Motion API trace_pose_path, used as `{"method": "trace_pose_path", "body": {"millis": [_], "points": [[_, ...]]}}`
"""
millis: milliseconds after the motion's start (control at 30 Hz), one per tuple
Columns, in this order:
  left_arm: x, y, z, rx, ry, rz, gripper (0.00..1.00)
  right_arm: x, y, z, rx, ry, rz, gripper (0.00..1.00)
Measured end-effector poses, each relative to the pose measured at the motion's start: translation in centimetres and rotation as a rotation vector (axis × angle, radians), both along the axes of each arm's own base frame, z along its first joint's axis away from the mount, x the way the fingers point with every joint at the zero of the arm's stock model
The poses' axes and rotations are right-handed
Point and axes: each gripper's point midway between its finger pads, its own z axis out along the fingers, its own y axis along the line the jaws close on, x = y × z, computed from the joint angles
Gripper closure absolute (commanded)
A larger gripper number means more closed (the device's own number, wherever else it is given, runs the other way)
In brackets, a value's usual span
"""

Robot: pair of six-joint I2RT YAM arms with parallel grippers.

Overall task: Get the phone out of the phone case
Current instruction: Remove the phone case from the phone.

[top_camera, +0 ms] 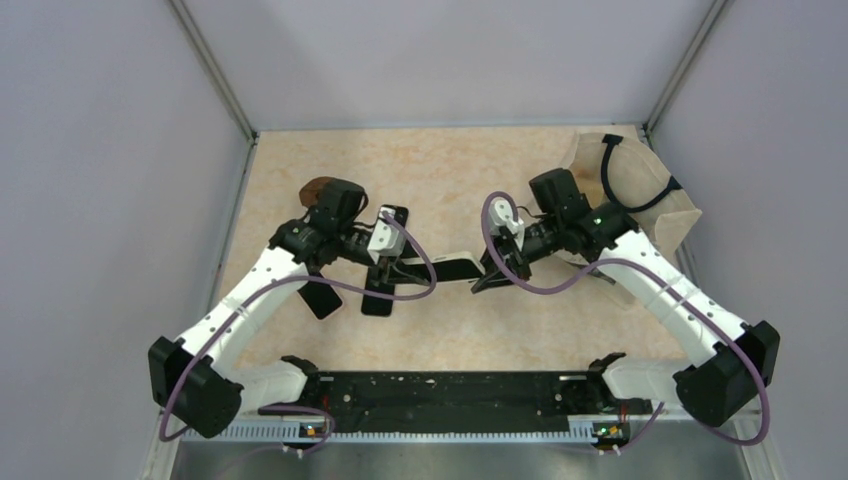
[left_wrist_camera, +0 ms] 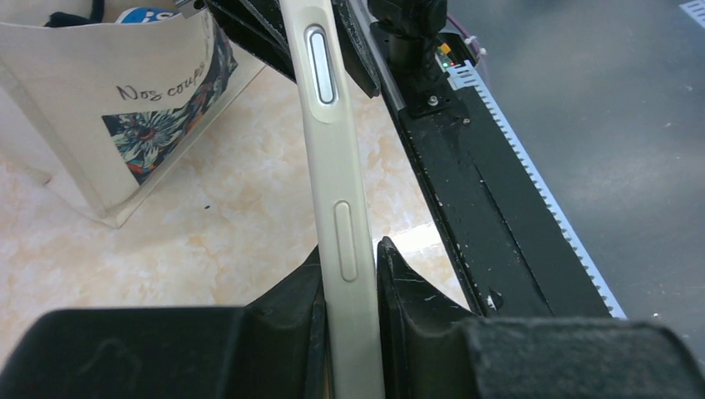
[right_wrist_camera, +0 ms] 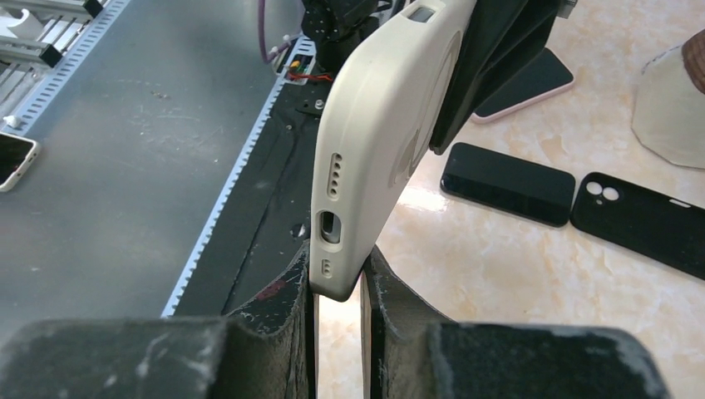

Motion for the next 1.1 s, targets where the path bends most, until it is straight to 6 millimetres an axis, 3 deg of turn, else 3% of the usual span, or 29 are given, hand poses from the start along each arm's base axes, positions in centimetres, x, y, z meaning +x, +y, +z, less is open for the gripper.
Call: {"method": "trace_pose_path", "body": {"millis": [633,700,833,967,1000,1100], "points": [[-3.9,0.0,-1.9,0.038,0.089,-0.175,1.00,-4.4,0.0,-0.7,-0.034,0.043,0.133,1.00],[-4.3,0.0,-2.2,0.041,0.077,-0.193,1.00,-4.9,0.0,-0.2,-0.015,0.060,0.151,1.00],[-6.8,-0.4,-2.7,0.062,0.090,-0.281,1.00,-4.0,0.6,1.8,0.047,-0.025,0.159,1.00],[-7.1,-0.3,-3.0,0.075,0.097,-0.289,1.00,-3.6,0.9,2.5,0.064,-0.058,0.156,1.00],[-7.0,-0.3,-3.1,0.079,0.096,-0.284,1.00,-3.4,0.9,2.5,0.057,-0.061,0.147,0.99],[-6.4,-0.2,-3.1,0.083,0.104,-0.259,1.00,-2.2,1.0,1.7,-0.001,-0.061,0.080,0.75]]}}
